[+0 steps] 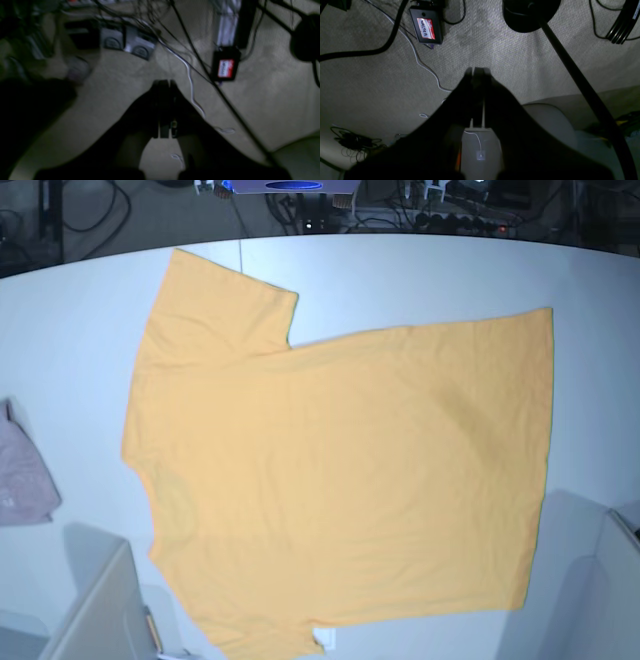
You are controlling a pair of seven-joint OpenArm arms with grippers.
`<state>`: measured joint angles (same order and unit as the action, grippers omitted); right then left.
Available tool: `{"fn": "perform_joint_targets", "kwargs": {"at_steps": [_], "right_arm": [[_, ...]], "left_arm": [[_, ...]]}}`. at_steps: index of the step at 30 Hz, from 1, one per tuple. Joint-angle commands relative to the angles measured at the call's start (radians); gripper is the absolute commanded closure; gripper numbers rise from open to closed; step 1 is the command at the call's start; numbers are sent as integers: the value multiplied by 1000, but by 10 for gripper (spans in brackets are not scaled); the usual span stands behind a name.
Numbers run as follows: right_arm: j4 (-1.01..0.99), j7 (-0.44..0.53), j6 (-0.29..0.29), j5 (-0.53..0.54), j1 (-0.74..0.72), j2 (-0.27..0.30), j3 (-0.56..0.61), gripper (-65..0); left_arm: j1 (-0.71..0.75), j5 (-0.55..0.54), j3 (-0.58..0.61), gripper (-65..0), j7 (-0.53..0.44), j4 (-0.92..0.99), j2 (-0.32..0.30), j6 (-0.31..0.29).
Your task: Fold the T-shirt properly
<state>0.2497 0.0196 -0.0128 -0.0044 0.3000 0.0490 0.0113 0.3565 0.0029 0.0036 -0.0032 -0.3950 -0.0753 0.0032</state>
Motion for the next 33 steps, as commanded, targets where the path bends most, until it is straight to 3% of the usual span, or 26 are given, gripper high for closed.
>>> {"fn": "perform_joint_targets", "kwargs": {"at_steps": [1,8,11,13,17,19,24,29,33], "right_arm": [[3,24,-3,-1,24,5,0,0],[26,147,-3,5,113,5,-7,0],[129,150,-3,7,184,5,-9,0],[208,148,-2,7,233,5,-10,0],[412,89,-2,7,341,-7,-99,0],[526,58,-2,7,390,-24,-142,0],[814,-28,-2,7,514,-51,-225,0],[1071,-100,-2,7,603,-84,-310,0],[1238,-114,-2,7,641,-103,-340,0]], "left_arm": [[34,-4,2,0,2,-26,-14,4],[201,-7,0,0,2,-247,-57,4],[278,-8,-7,0,-5,-348,-79,4],[336,-8,-11,0,-62,-408,-83,4],[451,-8,-7,0,-309,-474,-105,4],[485,-8,-11,0,-387,-483,-108,4],[527,-10,-14,0,-418,-493,-110,4],[626,-10,-14,0,-423,-651,-110,4],[709,-11,-14,0,-527,-787,-110,4]]}}
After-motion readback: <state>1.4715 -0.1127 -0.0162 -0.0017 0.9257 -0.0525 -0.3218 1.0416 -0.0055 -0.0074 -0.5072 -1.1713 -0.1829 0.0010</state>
